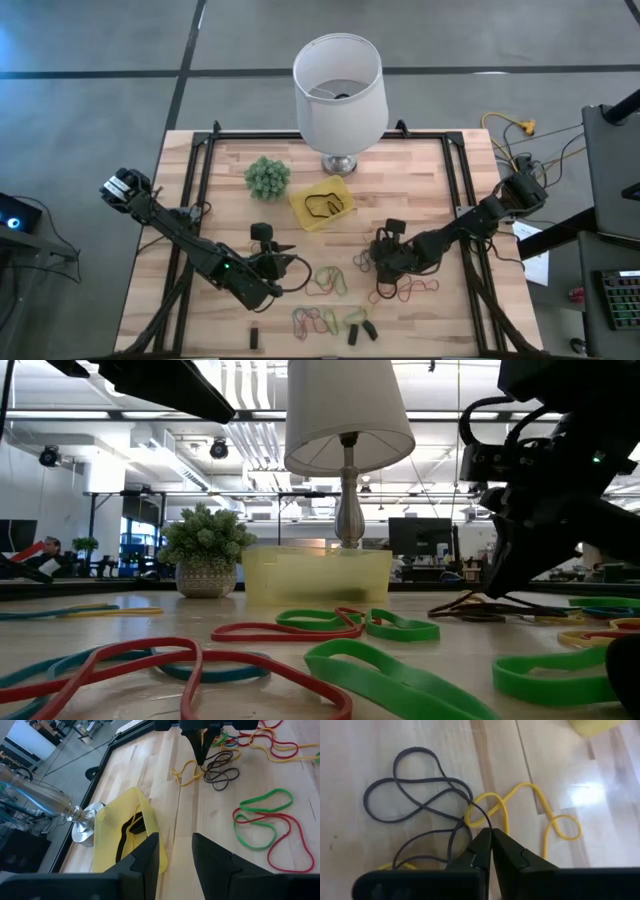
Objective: Pick and place rubber bands into bin
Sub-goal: Put the top purple rubber band into the yellow bin
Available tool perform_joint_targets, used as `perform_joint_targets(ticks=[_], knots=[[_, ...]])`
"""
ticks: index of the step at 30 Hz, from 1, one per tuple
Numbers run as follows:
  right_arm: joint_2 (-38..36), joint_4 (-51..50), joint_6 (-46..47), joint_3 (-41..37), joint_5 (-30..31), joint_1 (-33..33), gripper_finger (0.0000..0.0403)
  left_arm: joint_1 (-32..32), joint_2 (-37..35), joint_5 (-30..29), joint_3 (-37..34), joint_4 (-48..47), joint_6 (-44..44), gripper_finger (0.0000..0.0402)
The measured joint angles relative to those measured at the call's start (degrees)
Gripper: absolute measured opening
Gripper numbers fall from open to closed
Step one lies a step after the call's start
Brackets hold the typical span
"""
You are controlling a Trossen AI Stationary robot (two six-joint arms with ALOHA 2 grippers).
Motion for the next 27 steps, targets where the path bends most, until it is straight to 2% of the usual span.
perform_joint_targets(ticks=[5,14,22,27], knots=[[-0.9,-2.4,-1.8,3.4,0.1,0.1,0.0009,0.0,0.0,0.0,0.0,0.0,0.0,0.0100],[-1.1,-12.9,-7.2,16.3,2.2,3.3,0.0008,0.0,0.0,0.0,0.0,0.0,0.0,0.0100],[-1.2,-19.4,-15.3,28.8,9.0,6.4,0.0008,0.0,0.0,0.0,0.0,0.0,0.0,0.0100],[-1.2,-20.8,-21.3,33.9,13.8,6.5,0.0008,0.0,0.0,0.0,0.0,0.0,0.0,0.0100]])
